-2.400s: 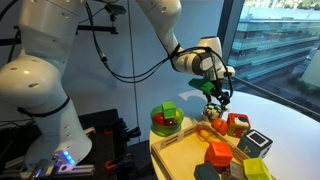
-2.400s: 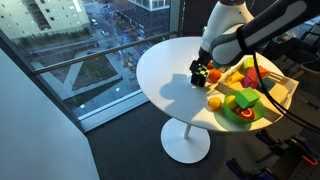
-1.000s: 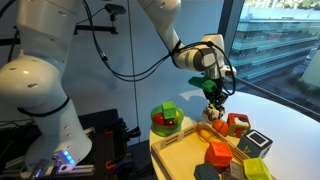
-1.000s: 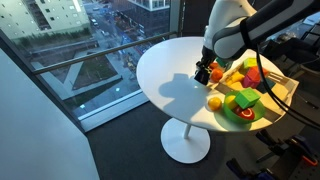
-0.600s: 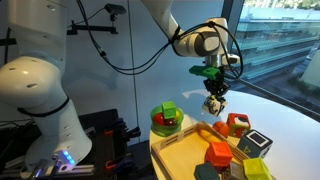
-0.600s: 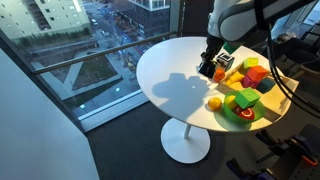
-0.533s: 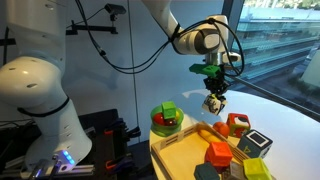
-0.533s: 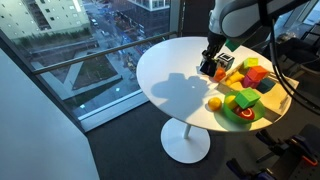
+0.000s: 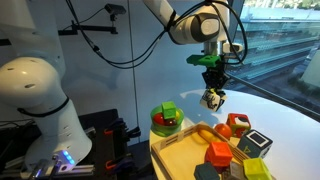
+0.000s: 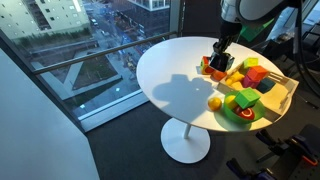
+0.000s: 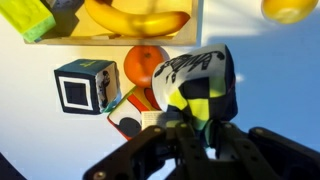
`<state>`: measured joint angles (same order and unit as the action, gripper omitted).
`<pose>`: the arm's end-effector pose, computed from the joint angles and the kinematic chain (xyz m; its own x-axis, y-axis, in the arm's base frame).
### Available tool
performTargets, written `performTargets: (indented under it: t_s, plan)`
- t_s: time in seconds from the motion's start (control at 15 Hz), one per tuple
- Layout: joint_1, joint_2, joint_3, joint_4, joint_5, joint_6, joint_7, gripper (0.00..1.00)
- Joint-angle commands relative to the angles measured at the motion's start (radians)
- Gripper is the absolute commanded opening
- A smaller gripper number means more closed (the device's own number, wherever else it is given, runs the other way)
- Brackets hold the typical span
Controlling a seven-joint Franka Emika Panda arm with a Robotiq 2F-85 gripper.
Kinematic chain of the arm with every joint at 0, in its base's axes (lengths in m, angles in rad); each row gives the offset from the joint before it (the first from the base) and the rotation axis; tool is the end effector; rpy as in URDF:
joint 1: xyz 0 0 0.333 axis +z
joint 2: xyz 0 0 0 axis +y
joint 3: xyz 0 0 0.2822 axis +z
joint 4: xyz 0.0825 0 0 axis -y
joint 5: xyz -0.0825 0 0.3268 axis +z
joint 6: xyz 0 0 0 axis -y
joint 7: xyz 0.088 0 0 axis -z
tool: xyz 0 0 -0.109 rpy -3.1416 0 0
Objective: Put the black and white toy on the wooden tray
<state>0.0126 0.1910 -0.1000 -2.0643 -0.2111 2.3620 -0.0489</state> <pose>0.5370 -0.0486 0.3535 0.9900 0.1140 0.0834 0.0970 -0.9779 0.1853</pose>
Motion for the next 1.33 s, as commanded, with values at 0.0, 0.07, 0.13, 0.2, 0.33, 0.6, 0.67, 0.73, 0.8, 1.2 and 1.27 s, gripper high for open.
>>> performTargets:
  t_s: [0.0,0.07,0.13,0.2,0.33,0.6,0.67,0.73,0.8,1.2,1.27]
  plan:
    - [-0.036,-0.099,0.007,-0.102,-0.008,-0.008,-0.034,0.07]
    - [-0.043,-0.119,0.005,-0.129,-0.009,-0.004,-0.036,0.07]
    - [-0.050,-0.138,0.002,-0.156,-0.014,0.004,-0.035,0.07]
    - [-0.058,-0.159,0.001,-0.184,-0.013,0.006,-0.036,0.07]
    - [-0.073,-0.194,-0.004,-0.232,-0.014,0.006,-0.039,0.08]
    - [-0.108,-0.266,-0.021,-0.331,-0.039,-0.004,-0.034,0.07]
    - [-0.118,-0.282,-0.026,-0.356,-0.052,0.002,-0.031,0.07]
    - [-0.129,-0.297,-0.033,-0.382,-0.075,0.015,-0.025,0.07]
    - [-0.141,-0.310,-0.039,-0.404,-0.092,0.024,-0.028,0.07]
    - [-0.207,-0.340,-0.076,-0.499,-0.185,0.085,-0.025,0.07]
    - [-0.214,-0.338,-0.081,-0.510,-0.192,0.108,-0.022,0.07]
